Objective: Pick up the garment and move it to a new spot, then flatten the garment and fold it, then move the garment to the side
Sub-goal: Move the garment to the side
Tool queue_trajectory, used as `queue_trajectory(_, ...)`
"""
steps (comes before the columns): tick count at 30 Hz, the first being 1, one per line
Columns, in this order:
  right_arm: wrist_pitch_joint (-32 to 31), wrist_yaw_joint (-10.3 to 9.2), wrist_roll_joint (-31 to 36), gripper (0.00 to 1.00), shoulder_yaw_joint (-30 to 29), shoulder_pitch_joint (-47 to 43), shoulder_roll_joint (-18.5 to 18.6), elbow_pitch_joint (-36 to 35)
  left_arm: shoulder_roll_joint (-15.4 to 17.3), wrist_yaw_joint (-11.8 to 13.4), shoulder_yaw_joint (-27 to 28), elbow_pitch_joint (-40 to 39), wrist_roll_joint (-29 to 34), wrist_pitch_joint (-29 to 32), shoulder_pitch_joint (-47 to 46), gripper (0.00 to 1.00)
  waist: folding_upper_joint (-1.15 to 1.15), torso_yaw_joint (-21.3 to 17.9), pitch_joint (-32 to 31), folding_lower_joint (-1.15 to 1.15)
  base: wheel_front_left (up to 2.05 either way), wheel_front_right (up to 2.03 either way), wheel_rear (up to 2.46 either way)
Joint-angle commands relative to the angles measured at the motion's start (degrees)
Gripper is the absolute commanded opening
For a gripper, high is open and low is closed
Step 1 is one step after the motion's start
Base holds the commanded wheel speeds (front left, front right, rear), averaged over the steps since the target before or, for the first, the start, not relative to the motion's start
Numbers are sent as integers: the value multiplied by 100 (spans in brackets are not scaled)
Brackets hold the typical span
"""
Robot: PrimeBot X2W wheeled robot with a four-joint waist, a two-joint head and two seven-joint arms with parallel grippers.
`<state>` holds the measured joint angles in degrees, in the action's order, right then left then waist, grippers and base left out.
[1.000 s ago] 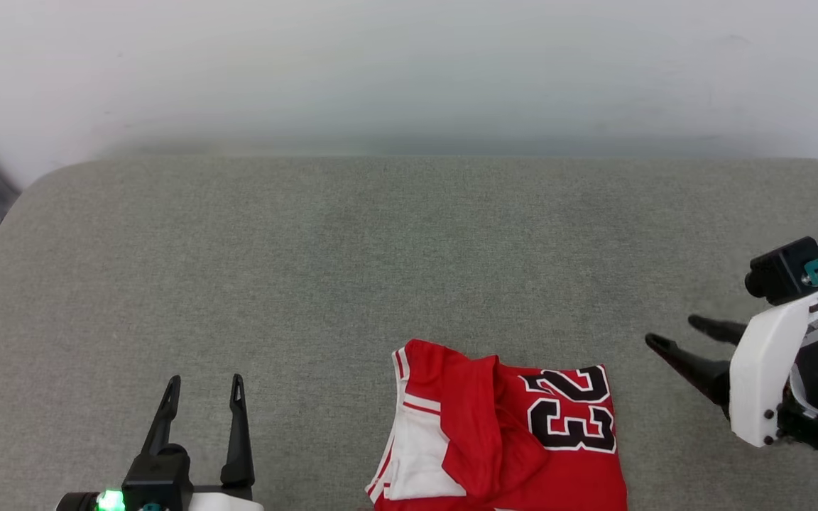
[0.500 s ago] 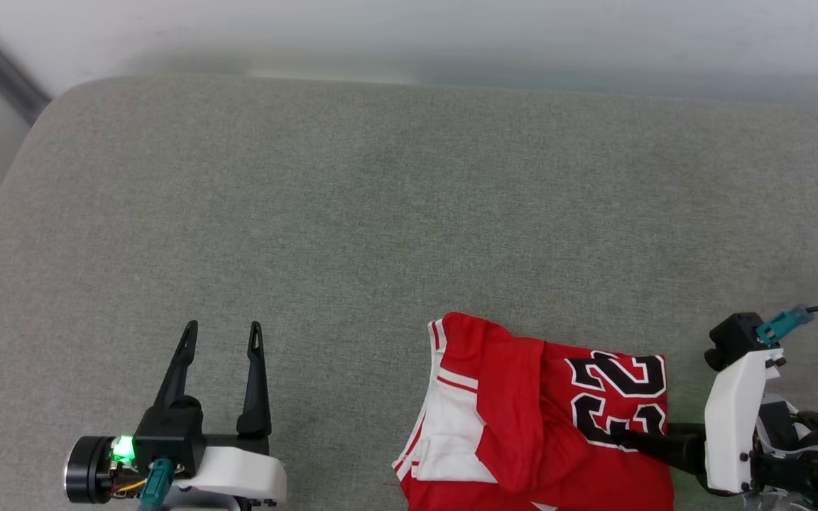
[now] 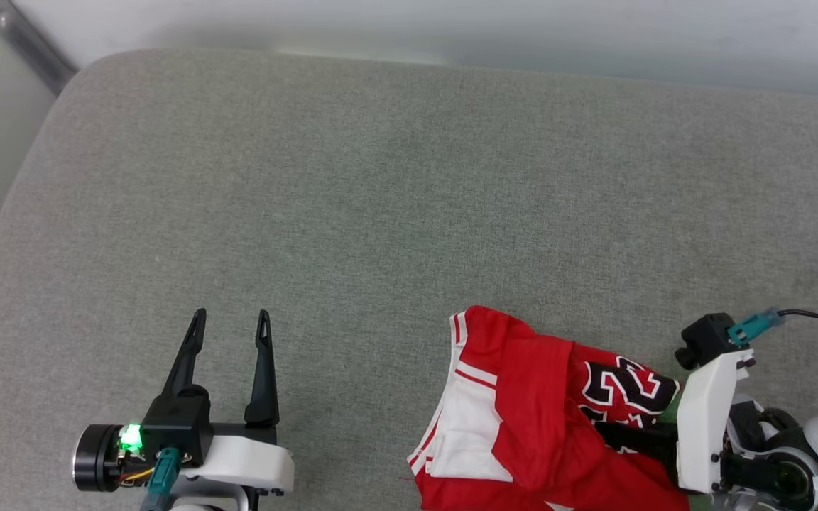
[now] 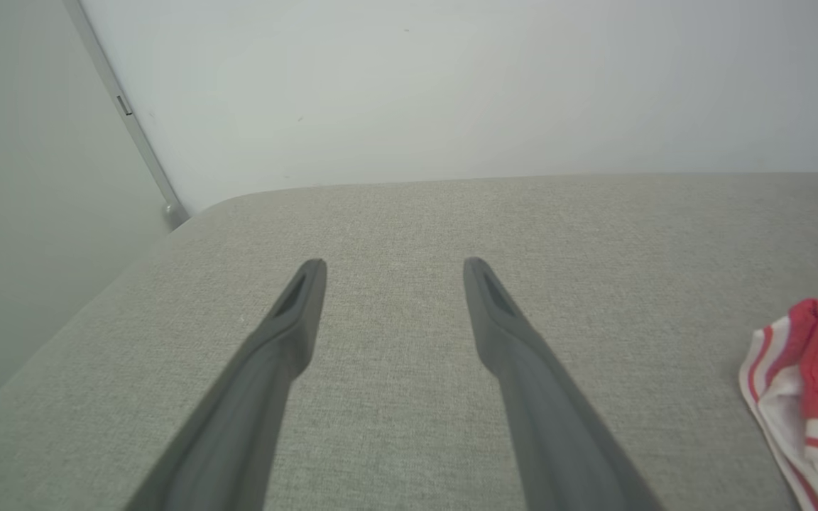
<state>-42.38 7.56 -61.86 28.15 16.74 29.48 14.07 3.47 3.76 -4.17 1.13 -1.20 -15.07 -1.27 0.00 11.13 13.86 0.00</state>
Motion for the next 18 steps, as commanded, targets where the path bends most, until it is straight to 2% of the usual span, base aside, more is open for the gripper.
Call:
queue_trajectory(1, 28, -13, -45, 0, 172, -17, -22, 87, -3, 29, 15, 13, -1, -13, 53, 100, 0, -13, -55, 0, 0, 0, 0)
queue_trajectory(8, 264, -10, -43, 0, 540, 467, 414, -505, -17, 80, 92, -8, -38, -13, 244, 100, 0, -282, -359, 0, 0, 0, 0)
queue_trajectory(18, -2, -9, 148, 0, 1024, 1275, 1362, -1599, -27, 119, 298, -87, -65, -13, 467, 100, 0, -1537, -485, 0, 0, 0, 0)
